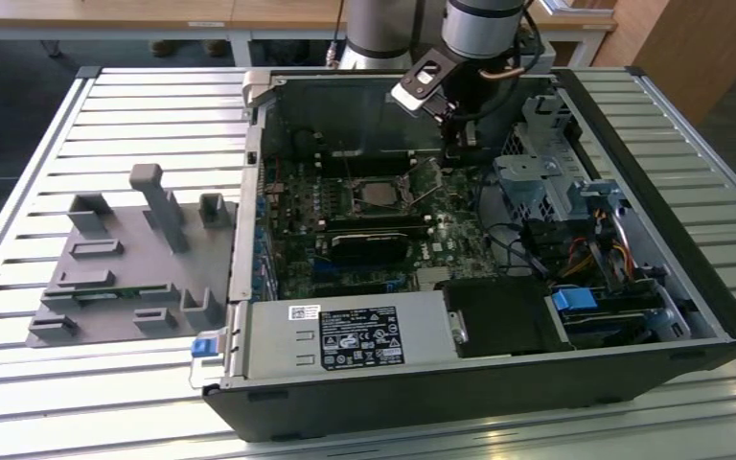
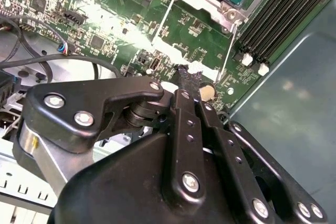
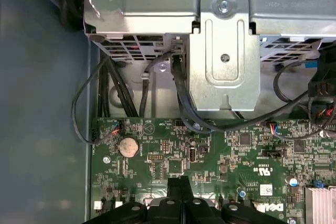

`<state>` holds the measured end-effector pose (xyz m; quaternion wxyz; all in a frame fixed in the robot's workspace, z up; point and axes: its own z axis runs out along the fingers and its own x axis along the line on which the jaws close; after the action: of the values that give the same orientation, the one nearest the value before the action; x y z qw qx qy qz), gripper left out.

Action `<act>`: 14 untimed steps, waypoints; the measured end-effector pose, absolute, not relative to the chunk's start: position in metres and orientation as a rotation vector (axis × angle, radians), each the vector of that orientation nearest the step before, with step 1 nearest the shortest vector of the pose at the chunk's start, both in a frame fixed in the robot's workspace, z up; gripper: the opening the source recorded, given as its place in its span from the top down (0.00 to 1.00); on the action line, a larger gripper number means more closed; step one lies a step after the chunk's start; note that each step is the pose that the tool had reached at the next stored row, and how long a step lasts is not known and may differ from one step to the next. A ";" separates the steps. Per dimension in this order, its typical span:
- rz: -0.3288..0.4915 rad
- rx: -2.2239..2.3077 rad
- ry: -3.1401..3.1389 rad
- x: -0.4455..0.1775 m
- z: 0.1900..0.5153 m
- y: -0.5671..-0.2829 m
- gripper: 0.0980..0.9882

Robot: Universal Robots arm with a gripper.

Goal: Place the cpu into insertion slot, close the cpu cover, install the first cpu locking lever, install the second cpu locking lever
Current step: 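Close the cpu cover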

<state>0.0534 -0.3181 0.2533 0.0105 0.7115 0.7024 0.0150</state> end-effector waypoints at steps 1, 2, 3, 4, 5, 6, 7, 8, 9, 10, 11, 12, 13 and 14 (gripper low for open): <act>0.046 2.221 2.193 0.055 0.253 -0.318 0.99; 0.044 2.222 2.194 0.058 0.253 -0.317 0.99; 0.043 2.223 2.194 0.059 0.252 -0.317 0.99; 0.042 2.223 2.195 0.060 0.252 -0.317 0.99; 0.040 2.223 2.195 0.062 0.252 -0.317 0.99; 0.039 2.224 2.196 0.063 0.251 -0.317 0.99; 0.037 2.225 2.197 0.064 0.251 -0.317 0.99; 0.035 2.226 2.197 0.064 0.250 -0.317 0.99; 0.033 2.227 2.198 0.065 0.250 -0.317 0.99; 0.032 2.227 2.199 0.065 0.249 -0.317 0.99; 0.031 2.228 2.199 0.065 0.248 -0.316 0.99; 0.030 2.228 2.200 0.066 0.247 -0.316 0.99; 0.030 2.228 2.200 0.066 0.246 -0.316 0.99; 0.029 2.229 2.200 0.066 0.245 -0.316 0.99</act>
<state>0.0659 -0.3165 0.2447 0.0049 0.7116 0.7025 0.0093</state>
